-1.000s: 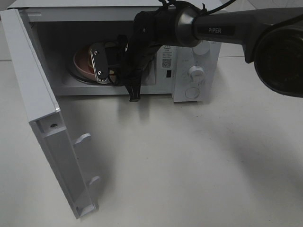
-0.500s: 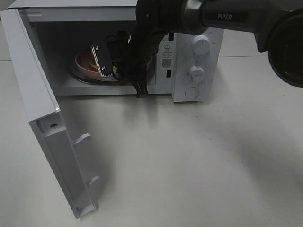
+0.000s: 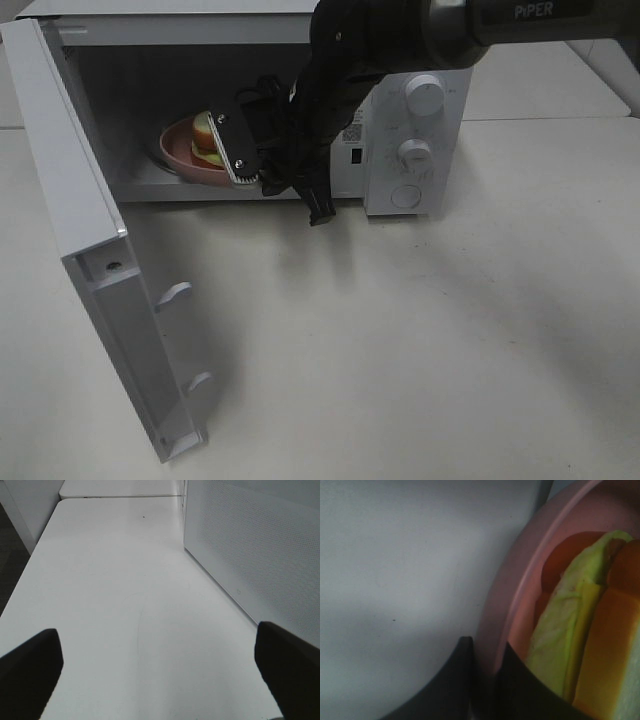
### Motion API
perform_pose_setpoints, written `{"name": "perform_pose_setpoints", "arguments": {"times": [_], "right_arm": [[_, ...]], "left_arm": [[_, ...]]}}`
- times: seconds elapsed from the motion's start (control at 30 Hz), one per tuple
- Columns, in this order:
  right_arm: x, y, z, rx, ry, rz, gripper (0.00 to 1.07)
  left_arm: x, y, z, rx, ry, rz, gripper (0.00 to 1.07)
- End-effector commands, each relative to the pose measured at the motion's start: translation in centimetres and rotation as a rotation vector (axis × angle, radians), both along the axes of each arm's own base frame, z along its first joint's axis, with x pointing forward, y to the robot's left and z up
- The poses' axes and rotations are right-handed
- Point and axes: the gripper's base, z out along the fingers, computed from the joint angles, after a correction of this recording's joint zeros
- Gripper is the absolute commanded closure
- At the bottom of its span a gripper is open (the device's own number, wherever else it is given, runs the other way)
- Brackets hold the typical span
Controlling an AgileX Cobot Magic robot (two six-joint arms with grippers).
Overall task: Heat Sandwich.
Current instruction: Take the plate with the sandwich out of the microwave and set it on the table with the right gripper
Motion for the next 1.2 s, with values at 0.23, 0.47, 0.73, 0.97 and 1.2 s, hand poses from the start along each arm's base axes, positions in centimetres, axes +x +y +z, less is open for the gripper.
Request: {"name": "perform_pose_setpoints", "arguments": {"times": [0.23, 0.47, 0.73, 0.97, 1.2], "right_arm": [[-2.6, -1.7, 1.0, -0.015, -0.014, 0.033, 1.07], [-4.1, -2.6, 1.7, -0.003, -0.046, 0.035, 1.07], [-6.7, -4.2, 1.9, -0.013, -0.074, 0.072, 1.07], [-8.5, -5.5, 2.5, -0.003, -0.119, 0.080, 1.07], [-11.1, -7.4, 3.1, -0.005, -0.125, 0.083, 1.07]], "left_arm": [[-0.4, -0.1, -0.1, -0.005, -0.027, 0.000, 0.07], [-0.4, -0.1, -0.1, -0.005, -0.027, 0.000, 0.07], [-0.4, -0.1, -0.1, -0.005, -0.027, 0.000, 0.07], [-0.4, -0.1, -0.1, -0.005, -0.027, 0.000, 0.07], [-0.4, -0.1, -0.1, -0.005, -0.027, 0.000, 0.07]]}}
